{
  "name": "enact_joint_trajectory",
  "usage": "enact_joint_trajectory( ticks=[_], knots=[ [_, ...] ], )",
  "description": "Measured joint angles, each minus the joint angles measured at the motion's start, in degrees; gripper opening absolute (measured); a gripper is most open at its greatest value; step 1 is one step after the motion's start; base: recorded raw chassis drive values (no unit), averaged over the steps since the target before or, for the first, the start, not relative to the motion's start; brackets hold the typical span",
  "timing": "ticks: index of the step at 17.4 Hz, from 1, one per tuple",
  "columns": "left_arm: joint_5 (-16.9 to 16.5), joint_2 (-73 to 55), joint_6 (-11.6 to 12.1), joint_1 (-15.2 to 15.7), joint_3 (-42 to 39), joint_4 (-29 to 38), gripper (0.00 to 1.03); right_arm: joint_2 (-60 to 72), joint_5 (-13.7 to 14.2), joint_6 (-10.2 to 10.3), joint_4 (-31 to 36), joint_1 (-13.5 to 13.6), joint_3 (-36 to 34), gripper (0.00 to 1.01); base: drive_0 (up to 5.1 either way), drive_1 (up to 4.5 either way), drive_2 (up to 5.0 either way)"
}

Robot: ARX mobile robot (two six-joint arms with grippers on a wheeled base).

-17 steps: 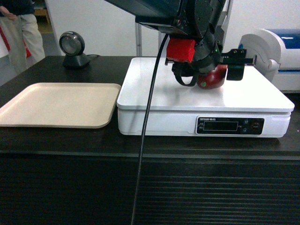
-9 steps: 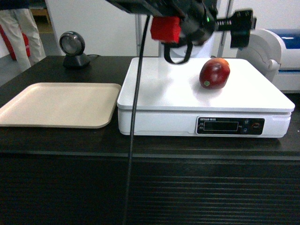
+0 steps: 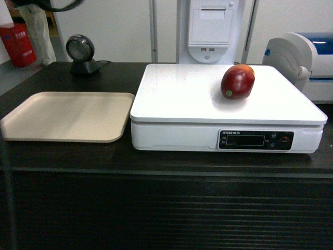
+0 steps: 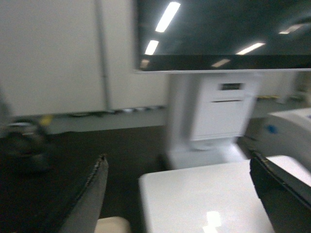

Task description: Place dark red mango on scale at checkout

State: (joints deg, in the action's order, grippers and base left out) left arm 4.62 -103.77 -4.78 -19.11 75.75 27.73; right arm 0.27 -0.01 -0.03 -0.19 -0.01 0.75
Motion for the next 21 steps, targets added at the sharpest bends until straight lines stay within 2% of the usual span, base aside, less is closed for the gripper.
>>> enact_joint_trajectory(
  ticks=[1, 2, 3, 4, 12, 14, 17, 20, 21],
  knots=[
    [7.23, 8.46, 2.14, 2.29, -9.73, 0.33, 0.76, 0.0, 0.02, 0.0, 0.0, 0.0, -0.02, 0.98, 0.0, 0.0, 0.0],
    [7.76, 17.16, 3.02, 5.09, -18.45, 0.98, 0.66, 0.0, 0.09, 0.0, -0.04, 0.0, -0.02, 0.98, 0.0, 0.0, 0.0],
    [7.82, 24.9, 3.5, 7.67, -25.46, 4.07, 0.55, 0.0, 0.04, -0.02, -0.04, 0.0, -0.02, 0.98, 0.0, 0.0, 0.0],
    [7.63, 28.0, 3.58, 8.61, -28.26, 5.44, 0.49, 0.0, 0.04, 0.0, -0.02, 0.0, -0.02, 0.98, 0.0, 0.0, 0.0],
    [4.42, 35.5, 3.76, 10.03, -42.21, 9.86, 0.2, 0.0, 0.0, 0.0, -0.02, 0.0, -0.02, 0.98, 0.0, 0.0, 0.0],
    [2.78, 36.59, 3.72, 11.26, -50.12, 10.75, 0.01, 0.0, 0.04, 0.0, -0.04, 0.0, -0.02, 0.98, 0.0, 0.0, 0.0],
    [1.33, 45.31, 3.91, 13.75, -57.07, 13.88, 0.02, 0.0, 0.02, 0.0, -0.02, 0.0, -0.02, 0.98, 0.0, 0.0, 0.0],
    [-0.59, 49.46, 3.93, 14.82, -63.56, 12.85, 0.02, 0.0, 0.02, 0.0, -0.04, 0.0, -0.02, 0.98, 0.0, 0.0, 0.0],
    [-3.76, 52.06, 3.96, 17.79, -64.92, 12.55, 0.02, 0.0, 0.02, 0.0, -0.02, 0.0, -0.02, 0.98, 0.0, 0.0, 0.0]
  ],
)
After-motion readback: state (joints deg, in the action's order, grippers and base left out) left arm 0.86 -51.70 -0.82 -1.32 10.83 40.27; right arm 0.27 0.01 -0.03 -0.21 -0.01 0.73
